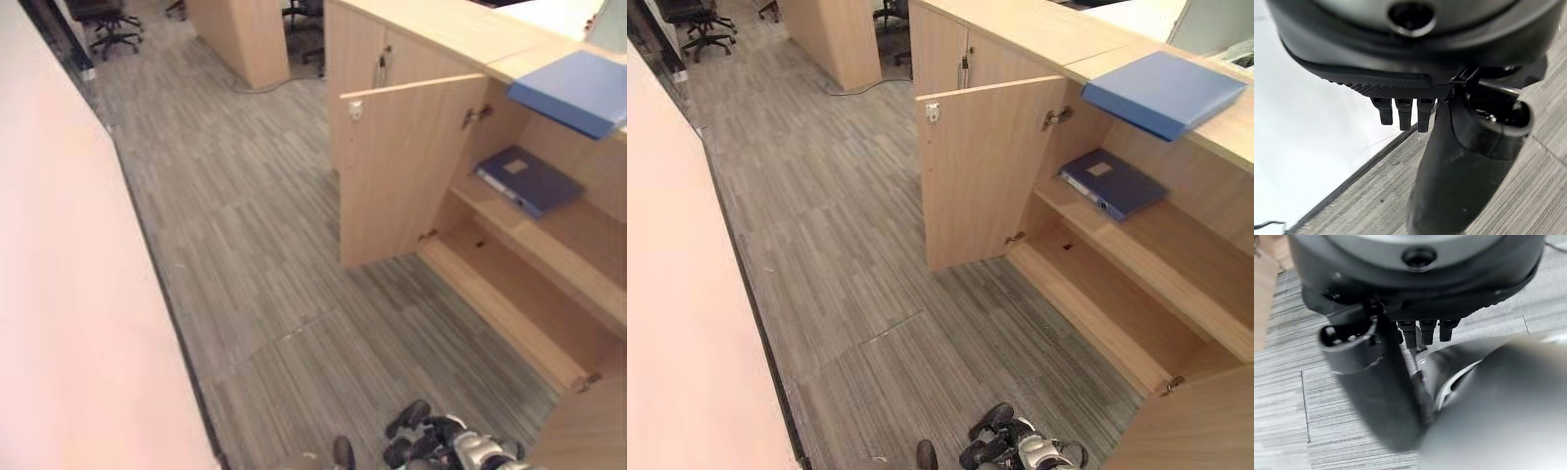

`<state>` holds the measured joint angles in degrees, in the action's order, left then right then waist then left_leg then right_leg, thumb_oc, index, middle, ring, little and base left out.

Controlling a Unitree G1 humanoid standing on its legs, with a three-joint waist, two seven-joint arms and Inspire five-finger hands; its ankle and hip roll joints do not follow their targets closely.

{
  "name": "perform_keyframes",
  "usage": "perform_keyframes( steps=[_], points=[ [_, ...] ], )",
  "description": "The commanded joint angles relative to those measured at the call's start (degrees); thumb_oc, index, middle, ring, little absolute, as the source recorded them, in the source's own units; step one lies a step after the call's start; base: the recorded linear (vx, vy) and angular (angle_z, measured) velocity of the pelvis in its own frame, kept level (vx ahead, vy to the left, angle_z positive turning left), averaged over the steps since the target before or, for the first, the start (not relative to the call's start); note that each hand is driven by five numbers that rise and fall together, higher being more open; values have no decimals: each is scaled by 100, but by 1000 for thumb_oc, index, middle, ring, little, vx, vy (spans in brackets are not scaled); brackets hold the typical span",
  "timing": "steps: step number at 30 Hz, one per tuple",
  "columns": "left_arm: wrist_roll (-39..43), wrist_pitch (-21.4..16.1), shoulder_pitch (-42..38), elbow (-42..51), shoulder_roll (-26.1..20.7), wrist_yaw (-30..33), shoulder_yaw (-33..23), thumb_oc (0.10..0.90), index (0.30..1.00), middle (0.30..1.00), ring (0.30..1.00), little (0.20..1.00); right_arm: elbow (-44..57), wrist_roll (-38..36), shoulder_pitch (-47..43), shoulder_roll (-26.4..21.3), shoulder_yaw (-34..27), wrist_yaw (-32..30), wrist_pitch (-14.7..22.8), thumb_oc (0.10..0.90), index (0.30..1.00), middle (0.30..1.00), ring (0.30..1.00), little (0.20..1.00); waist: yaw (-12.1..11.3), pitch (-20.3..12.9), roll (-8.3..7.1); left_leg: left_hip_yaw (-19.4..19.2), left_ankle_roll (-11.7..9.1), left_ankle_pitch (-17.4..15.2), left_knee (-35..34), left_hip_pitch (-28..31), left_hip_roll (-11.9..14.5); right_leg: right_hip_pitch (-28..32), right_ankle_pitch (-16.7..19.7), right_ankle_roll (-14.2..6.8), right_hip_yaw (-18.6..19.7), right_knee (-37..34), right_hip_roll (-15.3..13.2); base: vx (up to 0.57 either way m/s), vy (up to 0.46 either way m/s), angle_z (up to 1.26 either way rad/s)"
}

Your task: Put the empty folder in the office cabinet

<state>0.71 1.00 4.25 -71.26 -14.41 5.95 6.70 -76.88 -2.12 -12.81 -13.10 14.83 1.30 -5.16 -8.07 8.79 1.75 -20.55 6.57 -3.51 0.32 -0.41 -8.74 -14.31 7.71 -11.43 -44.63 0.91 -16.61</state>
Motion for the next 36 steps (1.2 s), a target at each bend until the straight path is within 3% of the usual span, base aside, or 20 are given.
perform_keyframes(
  steps=[1,4,11,19,20,25,26,27,30,32,33,36],
  points=[
    [-145,0,-78,-206,-197,195,-26,800,900,900,900,900,-341,-66,-139,-82,180,17,38,800,900,900,900,900,-221,77,-32,593,-597,-327,-56,403,535,563,385,-121,73,-591,231,202,-97,-18],
    [-16,11,30,-350,-142,284,-228,800,900,900,900,900,-305,-247,77,-169,30,-82,89,800,900,900,900,900,-144,-52,-69,658,-680,-324,-205,592,687,701,391,-60,74,-582,298,282,-182,19],
    [12,-26,-113,-308,-123,392,-135,800,900,900,900,900,-74,-344,63,-391,56,-188,160,800,900,900,900,900,54,45,-33,758,-834,-91,-532,491,866,522,220,60,174,-380,380,68,-115,10],
    [295,-66,-203,-370,-168,505,-293,800,900,900,900,900,106,-838,127,-494,-269,-254,240,800,900,900,900,900,277,230,117,891,-790,-241,-532,550,952,-40,-250,163,370,962,-4,76,-57,-2],
    [534,-121,-235,-336,-98,566,-361,800,900,900,900,900,158,-1264,142,-528,-596,-455,343,800,900,900,900,900,393,259,136,854,-793,-318,-532,614,992,-147,-371,178,448,1239,-63,130,-62,-6],
    [680,-160,-301,-261,-28,623,-279,800,900,900,900,900,143,-1313,179,-542,-704,-576,363,800,900,900,900,900,518,299,144,688,-881,-456,-513,861,1133,-148,-710,287,503,1676,-119,118,-94,-24],
    [630,-173,-369,-183,-24,598,-159,800,900,900,900,900,157,-1250,211,-579,-665,-590,353,800,900,900,900,900,603,305,96,538,-992,-551,162,778,1316,-5,-925,400,509,1626,-53,146,-177,-34],
    [604,-193,-383,-141,-19,603,-117,800,900,900,900,900,169,-1228,224,-614,-642,-601,366,800,900,900,900,900,638,301,67,486,-1066,-405,604,705,1392,150,-985,467,550,1517,64,217,-232,-47],
    [657,-276,-429,52,-40,621,-90,800,900,900,900,900,221,-1203,237,-750,-584,-621,403,800,900,900,900,900,595,323,21,719,-1263,318,1683,420,1436,605,-1199,728,944,1094,591,149,-141,-82],
    [622,-305,-453,157,-37,615,-15,800,900,900,900,900,133,-1084,310,-816,-559,-600,373,800,900,900,900,900,609,296,-123,697,-1175,155,1740,153,1610,783,-1345,799,1190,966,619,128,-71,-178],
    [621,-305,-451,158,-38,615,-13,800,900,900,900,900,133,-1083,312,-815,-561,-599,373,800,900,900,900,900,599,296,-124,689,-1173,151,1742,156,1610,780,-1347,799,1199,968,619,139,-19,-110],
    [565,-335,-391,333,-110,555,54,800,900,900,900,900,10,-990,478,-846,-584,-566,350,800,900,900,900,900,579,237,-289,921,-1103,-18,1375,-300,1696,955,-1406,812,1479,841,636,151,-15,-43]
  ],
)
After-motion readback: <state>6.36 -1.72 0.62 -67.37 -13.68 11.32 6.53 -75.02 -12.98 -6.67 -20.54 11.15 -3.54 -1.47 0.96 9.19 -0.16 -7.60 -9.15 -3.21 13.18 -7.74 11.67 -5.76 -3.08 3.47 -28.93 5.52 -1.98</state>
